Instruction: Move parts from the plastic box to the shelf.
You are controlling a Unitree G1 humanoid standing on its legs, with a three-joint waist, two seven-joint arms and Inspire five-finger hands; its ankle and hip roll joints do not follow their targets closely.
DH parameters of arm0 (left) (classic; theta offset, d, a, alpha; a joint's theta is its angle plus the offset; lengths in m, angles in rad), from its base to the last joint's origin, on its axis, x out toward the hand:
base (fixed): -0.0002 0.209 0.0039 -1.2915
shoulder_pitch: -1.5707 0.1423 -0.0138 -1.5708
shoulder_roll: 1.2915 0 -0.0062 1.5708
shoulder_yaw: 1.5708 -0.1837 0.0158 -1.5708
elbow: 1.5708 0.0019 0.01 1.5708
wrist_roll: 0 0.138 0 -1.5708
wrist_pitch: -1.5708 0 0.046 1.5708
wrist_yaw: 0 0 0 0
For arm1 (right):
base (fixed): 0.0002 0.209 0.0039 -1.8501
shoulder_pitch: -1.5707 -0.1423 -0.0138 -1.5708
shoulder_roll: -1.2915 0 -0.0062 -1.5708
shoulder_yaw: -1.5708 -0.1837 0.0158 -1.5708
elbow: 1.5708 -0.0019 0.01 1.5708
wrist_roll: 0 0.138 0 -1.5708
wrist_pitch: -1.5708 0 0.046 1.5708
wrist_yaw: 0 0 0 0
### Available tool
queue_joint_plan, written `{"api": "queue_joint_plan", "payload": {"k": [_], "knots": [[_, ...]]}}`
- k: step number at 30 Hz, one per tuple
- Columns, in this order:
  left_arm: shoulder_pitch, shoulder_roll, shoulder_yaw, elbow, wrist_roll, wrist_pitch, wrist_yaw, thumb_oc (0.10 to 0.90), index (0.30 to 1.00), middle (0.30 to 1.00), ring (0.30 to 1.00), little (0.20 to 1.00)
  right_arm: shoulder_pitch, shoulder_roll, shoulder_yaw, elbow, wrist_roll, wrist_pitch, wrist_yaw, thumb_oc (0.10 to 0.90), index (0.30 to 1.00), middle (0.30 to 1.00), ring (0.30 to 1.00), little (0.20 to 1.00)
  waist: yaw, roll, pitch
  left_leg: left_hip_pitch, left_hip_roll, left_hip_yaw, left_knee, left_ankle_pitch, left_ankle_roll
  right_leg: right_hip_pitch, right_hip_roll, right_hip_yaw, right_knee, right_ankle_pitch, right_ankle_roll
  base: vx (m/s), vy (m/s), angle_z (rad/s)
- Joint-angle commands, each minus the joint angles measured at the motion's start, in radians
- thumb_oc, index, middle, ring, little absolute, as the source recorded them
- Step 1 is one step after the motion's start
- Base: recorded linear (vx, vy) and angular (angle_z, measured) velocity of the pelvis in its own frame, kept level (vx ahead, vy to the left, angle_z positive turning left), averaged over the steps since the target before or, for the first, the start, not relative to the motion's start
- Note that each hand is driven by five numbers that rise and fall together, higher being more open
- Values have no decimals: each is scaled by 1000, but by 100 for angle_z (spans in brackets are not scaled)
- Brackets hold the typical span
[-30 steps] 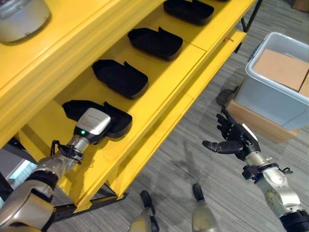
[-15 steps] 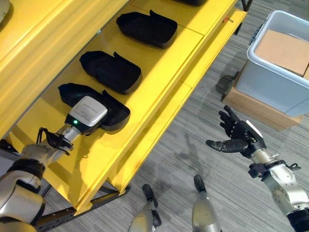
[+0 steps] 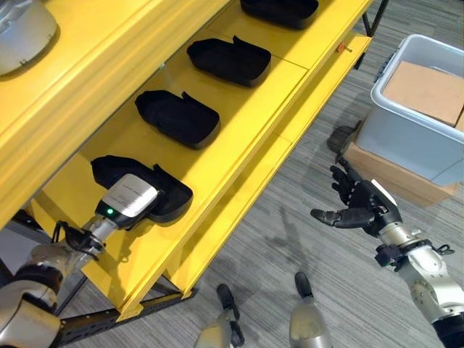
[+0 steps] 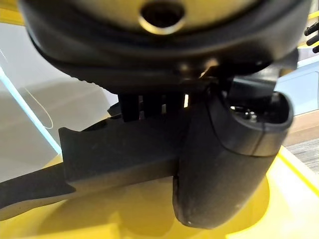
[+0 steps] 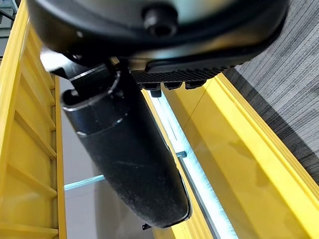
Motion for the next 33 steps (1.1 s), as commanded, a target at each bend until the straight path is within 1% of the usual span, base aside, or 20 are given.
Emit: {"api": "queue_joint_plan", "payload": {"k": [1, 6, 13, 16, 17, 18, 19, 21, 23, 29, 33], "knots": [[117, -3, -85, 153, 177, 20, -110, 400, 300, 300, 300, 300, -82, -7, -90, -107, 13, -81, -11, 900, 1000, 1000, 1000, 1000, 15, -52, -33, -39, 17, -10, 219, -180, 23, -125, 17, -22, 117, -19, -29, -38, 25, 0], [117, 22, -77, 168, 220, 68, -111, 400, 300, 300, 300, 300, -94, -30, -89, -106, 22, -84, -21, 900, 1000, 1000, 1000, 1000, 13, -52, -19, -48, 19, -5, 229, -182, 22, -136, 16, -19, 120, -17, -29, -26, 27, 0], [66, 32, -96, 181, 209, 63, -136, 400, 300, 300, 300, 300, -119, -34, -86, -109, 24, -77, -20, 900, 1000, 1000, 1000, 1000, 5, -54, 0, -67, 18, 0, 249, -188, 24, -155, 15, -15, 135, -16, -32, -28, 20, -2], [55, 25, -106, 180, 165, 66, -204, 400, 300, 300, 300, 300, -119, -24, -88, -115, 17, -76, -24, 900, 1000, 1000, 1000, 1000, 6, -58, 3, -73, 18, 2, 256, -192, 25, -157, 16, -17, 135, -17, -33, -13, -4, 1], [61, 22, -108, 184, 156, 50, -219, 400, 300, 300, 300, 300, -117, -25, -87, -118, 17, -75, -25, 900, 1000, 1000, 1000, 1000, 6, -59, 3, -73, 18, 3, 258, -193, 26, -157, 16, -18, 136, -17, -34, 0, 0, 0], [67, 18, -110, 184, 159, 44, -223, 639, 635, 635, 635, 635, -116, -24, -88, -121, 19, -73, -25, 900, 1000, 1000, 1000, 1000, 6, -60, 2, -73, 18, 3, 260, -194, 26, -158, 17, -18, 137, -17, -35, 0, 0, 0], [74, 12, -111, 181, 173, 37, -208, 900, 1000, 1000, 1000, 1000, -113, -23, -90, -121, 22, -73, -21, 900, 1000, 1000, 1000, 1000, 6, -61, 1, -73, 19, 3, 263, -196, 27, -157, 18, -19, 138, -19, -35, 0, 0, 0], [80, 9, -111, 177, 188, 24, -186, 900, 1000, 1000, 1000, 1000, -112, -21, -90, -124, 20, -70, -20, 900, 1000, 1000, 1000, 1000, 7, -62, -1, -71, 19, 3, 263, -197, 27, -154, 19, -19, 138, -21, -35, 0, 0, 0], [76, 11, -116, 173, 168, 23, -204, 900, 1000, 1000, 1000, 1000, -112, -22, -88, -128, 20, -65, -25, 900, 1000, 1000, 1000, 1000, 8, -61, -2, -70, 19, 4, 263, -197, 28, -153, 19, -20, 139, -21, -35, 0, 0, 0], [81, 10, -115, 153, 97, 14, -263, 900, 1000, 1000, 1000, 1000, -98, -8, -86, -127, 13, -80, -27, 900, 1000, 1000, 1000, 1000, 15, -60, -4, -68, 18, -2, 261, -197, 28, -151, 21, -26, 141, -24, -36, 0, 0, 0], [92, 6, -110, 147, 105, 11, -267, 900, 1000, 1000, 1000, 1000, -100, -4, -82, -127, 15, -78, -35, 900, 1000, 1000, 1000, 1000, 21, -59, -6, -65, 18, -5, 257, -195, 27, -147, 21, -31, 140, -26, -36, -1, -5, 1]]}}
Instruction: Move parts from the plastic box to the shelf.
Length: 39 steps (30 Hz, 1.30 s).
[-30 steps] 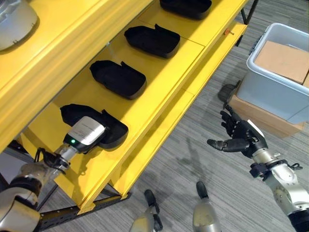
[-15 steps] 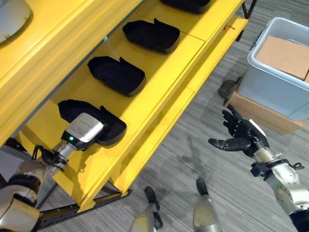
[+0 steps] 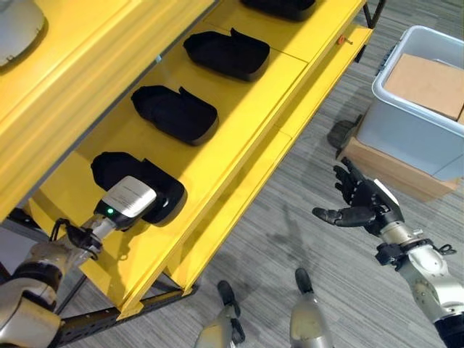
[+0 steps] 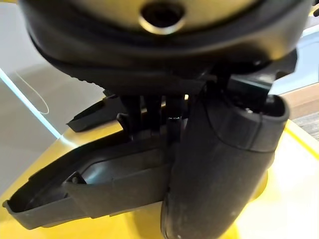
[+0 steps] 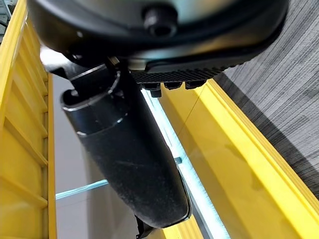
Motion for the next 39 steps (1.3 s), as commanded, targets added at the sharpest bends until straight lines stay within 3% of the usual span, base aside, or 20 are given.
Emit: {"api": "queue_joint_plan", "payload": {"k": [1, 14, 24, 25, 30, 39], "knots": [[117, 3, -95, 129, 83, -14, -174, 900, 1000, 1000, 1000, 1000, -99, 7, -83, -119, 16, -86, -5, 900, 1000, 1000, 1000, 1000, 25, -68, -8, -38, 18, -8, 256, -208, 22, -108, 22, -35, 118, -21, -39, 0, 0, 0], [142, 7, -81, 111, 46, -24, -198, 900, 1000, 1000, 1000, 1000, -93, 16, -71, -136, 9, -69, -20, 900, 1000, 1000, 1000, 1000, 35, -59, -27, -19, 13, -17, 241, -207, 23, -90, 23, -49, 115, -29, -40, 0, 0, 0], [185, -11, -18, 101, -137, 123, -241, 900, 1000, 1000, 1000, 1000, -68, 30, -65, -140, 3, -74, -20, 900, 1000, 1000, 1000, 1000, 51, -56, -59, 12, 15, -27, 210, -198, 19, -60, 25, -65, 101, -32, -39, 10, -26, 6], [178, -21, -7, 94, -167, 160, -281, 900, 1000, 1000, 1000, 1000, -61, 35, -66, -148, -4, -71, -24, 900, 1000, 1000, 1000, 1000, 53, -57, -65, 18, 16, -28, 203, -196, 19, -55, 27, -67, 98, -34, -41, 34, -46, 2], [186, -45, 32, 95, -244, 244, -232, 900, 1000, 1000, 1000, 1000, -47, 50, -63, -146, -10, -78, -33, 900, 1000, 1000, 1000, 1000, 63, -64, -77, 23, 20, -32, 200, -194, 16, -50, 28, -71, 94, -33, -42, 16, -47, 0], [176, -110, 136, 28, -475, 264, -175, 900, 1000, 1000, 1000, 1000, 2, 95, -63, -155, -33, -110, -42, 900, 1000, 1000, 1000, 1000, 72, -84, -87, 28, 30, -37, 186, -185, 15, -50, 37, -68, 90, -33, -46, 5, -44, 0]]}}
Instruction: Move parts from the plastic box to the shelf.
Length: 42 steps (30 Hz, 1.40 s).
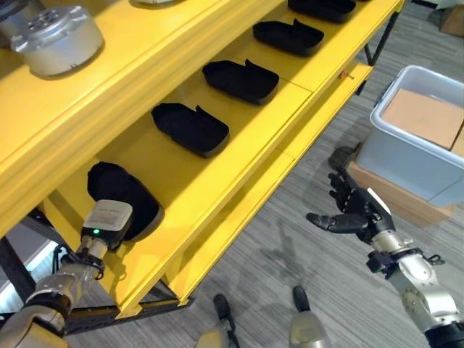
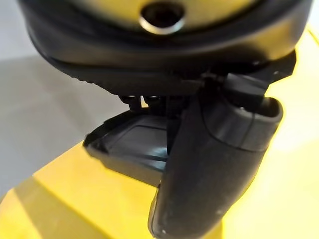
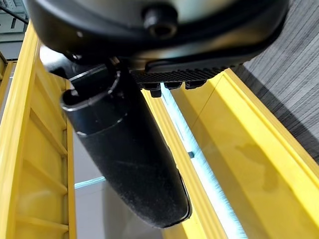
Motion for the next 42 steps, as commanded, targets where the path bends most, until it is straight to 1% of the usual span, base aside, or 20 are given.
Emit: {"api": "queue_joint_plan", "payload": {"k": [1, 3, 5, 7, 10, 12, 16, 18, 19, 20, 22, 23, 24, 25, 27, 30, 31, 37, 40, 42], "knots": [[-18, -45, 58, 18, -73, 10, 21, 900, 1000, 1000, 1000, 1000, -72, 21, -63, -103, -20, -143, 4, 900, 1000, 1000, 1000, 1000, 34, -50, -23, -21, 5, -16, 188, -177, 29, -119, 13, -42, 106, -31, -32, -14, -73, 1], [-22, -82, 72, -9, -34, 8, 33, 900, 1000, 1000, 1000, 1000, -67, 39, -55, -99, -23, -157, 1, 900, 1000, 1000, 1000, 1000, 39, -59, -24, -22, 8, -21, 184, -175, 28, -120, 16, -42, 106, -30, -32, -4, -75, 11], [-28, -98, 70, -18, -14, -2, 62, 900, 1000, 1000, 1000, 1000, -66, 44, -48, -94, -28, -162, 0, 900, 1000, 1000, 1000, 1000, 41, -64, -27, -22, 11, -22, 183, -173, 27, -121, 18, -42, 108, -30, -32, 18, -42, 9], [-41, -103, 61, -18, -32, -4, 65, 900, 1000, 1000, 1000, 1000, -68, 43, -42, -90, -23, -163, 2, 900, 1000, 1000, 1000, 1000, 41, -67, -27, -21, 13, -22, 182, -171, 27, -121, 19, -41, 109, -29, -32, 12, -18, 1], [-61, -117, 53, -27, -16, -17, 93, 900, 1000, 1000, 1000, 1000, -70, 47, -27, -84, -25, -172, -4, 900, 1000, 1000, 1000, 1000, 41, -71, -29, -25, 16, -24, 184, -171, 25, -124, 21, -39, 113, -31, -32, 10, -22, 1], [-74, -132, 42, -37, -14, -9, 169, 900, 1000, 1000, 1000, 1000, -66, 55, -9, -76, -32, -187, -6, 900, 1000, 1000, 1000, 1000, 39, -76, -30, -24, 18, -22, 185, -171, 24, -123, 23, -35, 112, -30, -32, 13, -17, 0], [-101, -136, 46, -40, -46, -18, 220, 900, 1000, 1000, 1000, 1000, -57, 57, -3, -71, -30, -202, -4, 900, 1000, 1000, 1000, 1000, 36, -82, -30, -27, 21, -19, 191, -172, 24, -127, 24, -29, 115, -30, -32, 5, -16, 0], [-102, -150, 51, -64, 21, -26, 265, 900, 1000, 1000, 1000, 1000, -54, 71, 3, -70, -39, -211, -6, 900, 1000, 1000, 1000, 1000, 38, -85, -29, -31, 22, -21, 194, -172, 24, -130, 26, -27, 119, -31, -33, -1, -38, 2], [-95, -149, 48, -98, 20, -7, 297, 900, 1000, 1000, 1000, 1000, -52, 73, 7, -76, -38, -212, -10, 900, 1000, 1000, 1000, 1000, 40, -86, -25, -35, 24, -23, 200, -173, 23, -133, 27, -25, 123, -30, -34, -2, -44, 2], [-84, -151, 57, -133, 19, 24, 348, 900, 1000, 1000, 1000, 1000, -48, 74, 9, -79, -45, -214, -18, 900, 1000, 1000, 1000, 1000, 43, -88, -23, -36, 23, -26, 200, -173, 23, -132, 28, -24, 123, -31, -35, 0, -41, 1], [-69, -154, 76, -173, -5, 83, 408, 900, 1000, 1000, 1000, 1000, -45, 76, 11, -80, -40, -217, -23, 900, 1000, 1000, 1000, 1000, 49, -88, -21, -37, 22, -30, 201, -174, 24, -130, 27, -26, 122, -32, -35, 5, -36, 0], [-53, -158, 100, -195, 11, 105, 428, 900, 1000, 1000, 1000, 1000, -36, 81, 9, -81, -43, -222, -25, 900, 1000, 1000, 1000, 1000, 54, -90, -22, -38, 22, -33, 202, -173, 24, -129, 27, -27, 121, -32, -35, 11, -50, -1], [-29, -159, 123, -218, 21, 133, 472, 900, 1000, 1000, 1000, 1000, -25, 86, 5, -84, -43, -227, -22, 900, 1000, 1000, 1000, 1000, 58, -92, -24, -38, 22, -36, 202, -173, 23, -126, 27, -30, 119, -31, -35, 27, -75, 2], [13, -174, 176, -268, 31, 162, 546, 900, 1000, 1000, 1000, 1000, -2, 100, 2, -96, -46, -234, -26, 900, 1000, 1000, 1000, 1000, 67, -96, -26, -36, 22, -44, 199, -171, 22, -120, 27, -34, 117, -33, -35, 29, -68, 5], [35, -185, 207, -294, 50, 150, 584, 900, 1000, 1000, 1000, 1000, 14, 111, -1, -99, -44, -239, -25, 900, 1000, 1000, 1000, 1000, 73, -99, -30, -34, 22, -49, 197, -171, 23, -115, 28, -38, 113, -33, -35, 25, -55, 9], [62, -199, 227, -339, 74, 152, 587, 900, 1000, 1000, 1000, 1000, 27, 121, -5, -106, -51, -239, -29, 900, 1000, 1000, 1000, 1000, 79, -103, -34, -33, 23, -56, 196, -171, 21, -109, 28, -42, 110, -33, -35, 18, -44, 6], [98, -206, 246, -390, 107, 145, 589, 900, 1000, 1000, 1000, 1000, 41, 130, -6, -114, -51, -239, -30, 900, 1000, 1000, 1000, 1000, 87, -106, -36, -33, 25, -61, 196, -172, 21, -105, 29, -46, 109, -33, -35, 23, -61, 5], [150, -189, 275, -463, 125, 129, 602, 900, 1000, 1000, 1000, 1000, 60, 135, -20, -123, -37, -233, -26, 900, 1000, 1000, 1000, 1000, 98, -105, -45, -26, 24, -70, 189, -172, 19, -96, 29, -49, 107, -35, -36, 15, -23, 6], [177, -179, 282, -495, 119, 134, 594, 900, 1000, 1000, 1000, 1000, 77, 138, -26, -134, -37, -233, -22, 900, 1000, 1000, 1000, 1000, 100, -103, -48, -23, 24, -72, 188, -173, 19, -94, 28, -49, 108, -37, -35, 0, 0, 0], [194, -176, 292, -513, 145, 133, 601, 900, 1000, 1000, 1000, 1000, 89, 140, -31, -142, -37, -233, -19, 900, 1000, 1000, 1000, 1000, 102, -103, -52, -23, 22, -75, 189, -174, 19, -92, 27, -50, 110, -40, -35, 0, 0, 0]]}}
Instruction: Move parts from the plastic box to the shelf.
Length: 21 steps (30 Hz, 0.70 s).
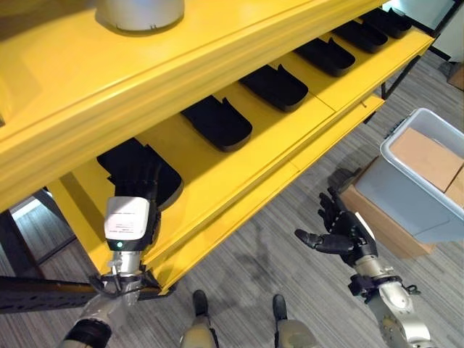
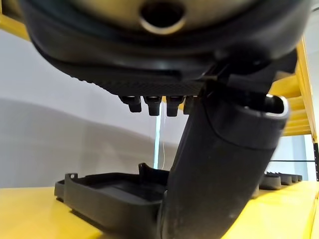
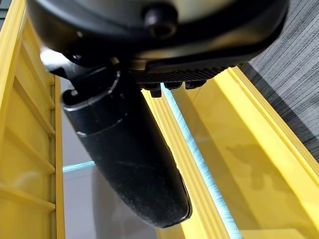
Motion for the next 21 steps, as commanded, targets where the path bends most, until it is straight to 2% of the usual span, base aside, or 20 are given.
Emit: {"api": "queue_joint_plan", "payload": {"k": [1, 3, 10, 17, 19, 20, 21], "knots": [[-59, 50, 89, -47, 34, -6, 105, 900, 1000, 1000, 1000, 1000, -22, -23, -72, -153, 4, -114, 10, 900, 1000, 1000, 1000, 1000, 6, 9, -43, 9, 16, -21, 189, -186, 16, -98, 15, -4, 121, -35, -30, 0, 0, 0], [-10, 60, 127, -98, 67, -4, 140, 900, 1000, 1000, 1000, 1000, 1, -20, -85, -162, 11, -113, 15, 900, 1000, 1000, 1000, 1000, 17, 13, -53, 15, 14, -27, 183, -186, 15, -89, 11, -12, 117, -38, -31, 10, -16, 2], [83, 51, 202, -180, 75, 16, 162, 900, 1000, 1000, 1000, 1000, 35, -14, -101, -188, 19, -97, 24, 900, 1000, 1000, 1000, 1000, 34, 20, -77, 35, 16, -43, 150, -174, 8, -65, 6, -33, 95, -37, -30, 16, -22, 5], [131, 47, 253, -229, 79, -51, 153, 900, 1000, 1000, 1000, 1000, 57, -7, -108, -207, 21, -76, 31, 900, 1000, 1000, 1000, 1000, 46, 25, -105, 55, 17, -56, 118, -167, 3, -47, 6, -42, 80, -40, -29, 5, -8, 6], [170, 41, 282, -302, 73, -102, 114, 900, 1000, 1000, 1000, 1000, 76, -6, -117, -226, 32, -81, 37, 900, 1000, 1000, 1000, 1000, 56, 23, -113, 60, 17, -62, 110, -166, 2, -38, 6, -52, 75, -43, -29, -25, -98, 6], [200, 52, 292, -359, 67, -324, 14, 900, 1000, 1000, 1000, 1000, 89, -5, -126, -247, 42, -79, 33, 900, 1000, 1000, 1000, 1000, 65, 24, -123, 66, 18, -67, 96, -163, 1, -30, 5, -61, 69, -44, -29, -54, -146, 9], [222, 40, 277, -454, -165, -494, -201, 900, 1000, 1000, 1000, 1000, 92, -2, -129, -261, 43, -74, 24, 900, 1000, 1000, 1000, 1000, 73, 28, -130, 72, 19, -72, 81, -158, -1, -21, 7, -72, 64, -46, -31, -66, -166, 20]]}}
